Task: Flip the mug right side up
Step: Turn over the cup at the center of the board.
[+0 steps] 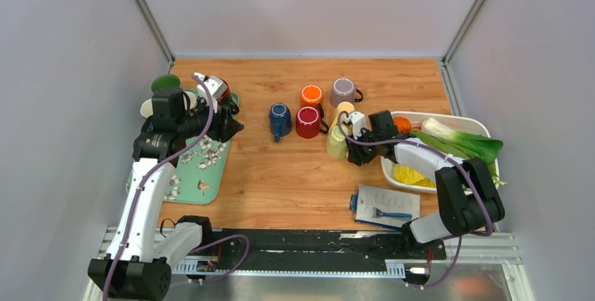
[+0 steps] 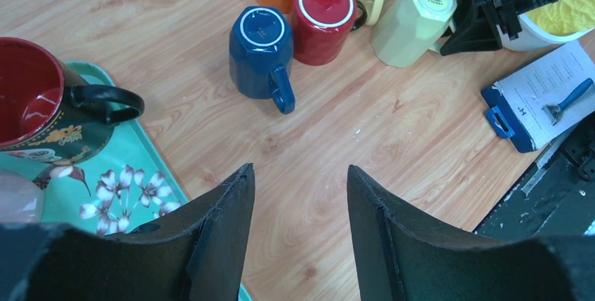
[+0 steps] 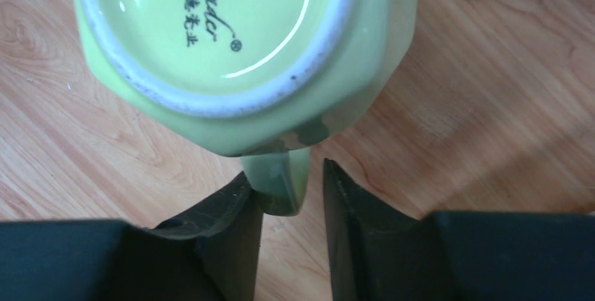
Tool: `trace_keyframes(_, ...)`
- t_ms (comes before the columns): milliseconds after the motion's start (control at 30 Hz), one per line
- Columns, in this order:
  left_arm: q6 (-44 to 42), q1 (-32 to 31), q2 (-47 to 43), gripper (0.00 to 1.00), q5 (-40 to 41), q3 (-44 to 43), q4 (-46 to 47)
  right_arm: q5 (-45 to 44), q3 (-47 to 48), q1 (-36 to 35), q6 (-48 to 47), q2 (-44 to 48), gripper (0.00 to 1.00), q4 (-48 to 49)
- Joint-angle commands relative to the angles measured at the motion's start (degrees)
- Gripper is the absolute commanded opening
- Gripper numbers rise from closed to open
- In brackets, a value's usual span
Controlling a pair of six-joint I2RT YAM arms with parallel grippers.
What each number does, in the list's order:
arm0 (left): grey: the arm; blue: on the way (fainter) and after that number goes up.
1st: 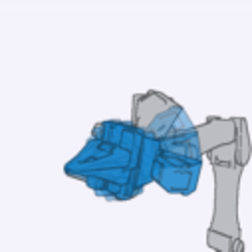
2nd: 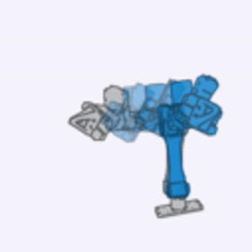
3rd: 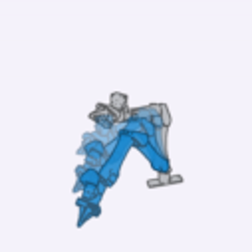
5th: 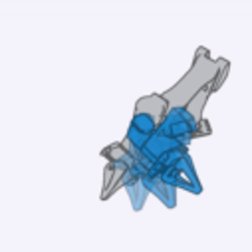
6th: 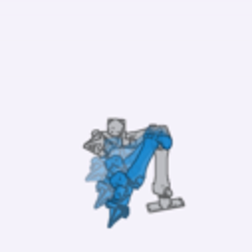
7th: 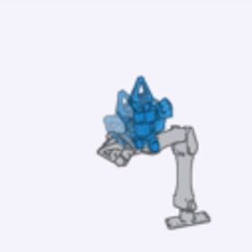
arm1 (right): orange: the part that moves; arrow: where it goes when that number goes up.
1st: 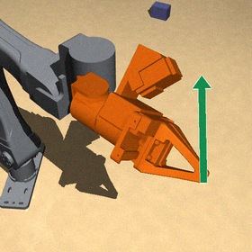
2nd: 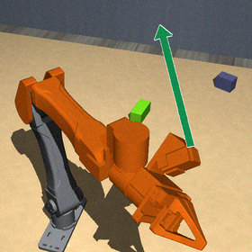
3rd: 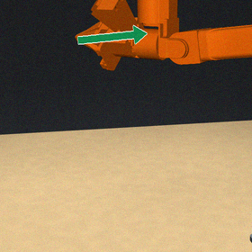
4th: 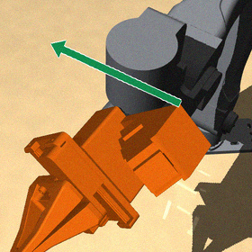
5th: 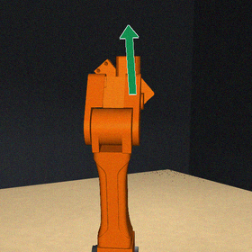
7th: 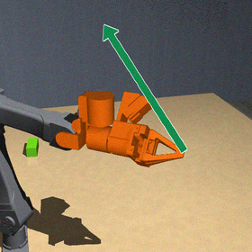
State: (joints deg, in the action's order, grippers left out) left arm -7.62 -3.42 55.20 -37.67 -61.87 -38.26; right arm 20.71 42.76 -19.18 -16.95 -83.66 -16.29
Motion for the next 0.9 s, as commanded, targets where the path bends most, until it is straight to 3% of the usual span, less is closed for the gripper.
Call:
trace_keyframes(0, -0.2, -0.3, 0.2, 0.59, -0.2, 0.1, 2.2, 1.2, -1.2, -0.1, 0.3, 0.4, 0.29, 3.5)
trace_keyframes(167, -1.6, -0.5, 0.5, 0.56, 1.7, 0.8, 2.2, 3.2, -0.1, -0.1, 0.4, 3.3, 0.01, 2.0)
trace_keyframes(300, -7.3, -1.5, -0.8, 0.55, 7.9, 3.6, 2.1, 11.4, 4.7, -0.1, -0.1, 6.4, 0.00, -6.3)
trace_keyframes(533, -16.3, -5.7, -11.1, 0.58, 0.5, 12.5, 16.2, 34.8, 13.8, -0.1, 2.5, 7.5, 0.00, -17.2)
trace_keyframes(600, -18.5, -8.2, -13.2, 0.58, 1.4, 14.1, 20.0, 42.0, 15.9, -0.1, 5.0, 6.5, 0.07, -17.9)
trace_keyframes(667, -22.2, -14.3, -14.7, 0.58, 3.7, 15.2, 22.6, 50.3, 17.4, -0.1, 7.2, 4.6, 0.08, -17.5)
trace_keyframes(767, -30.4, -21.0, -16.0, 0.59, 7.2, 16.9, 24.6, 57.2, 18.0, -0.1, 13.3, 2.9, 0.00, -12.7)
trace_keyframes(867, -45.1, -28.1, -16.2, 0.59, 10.3, 19.4, 25.6, 61.7, 17.7, 0.0, 22.6, 1.3, 0.00, -4.4)
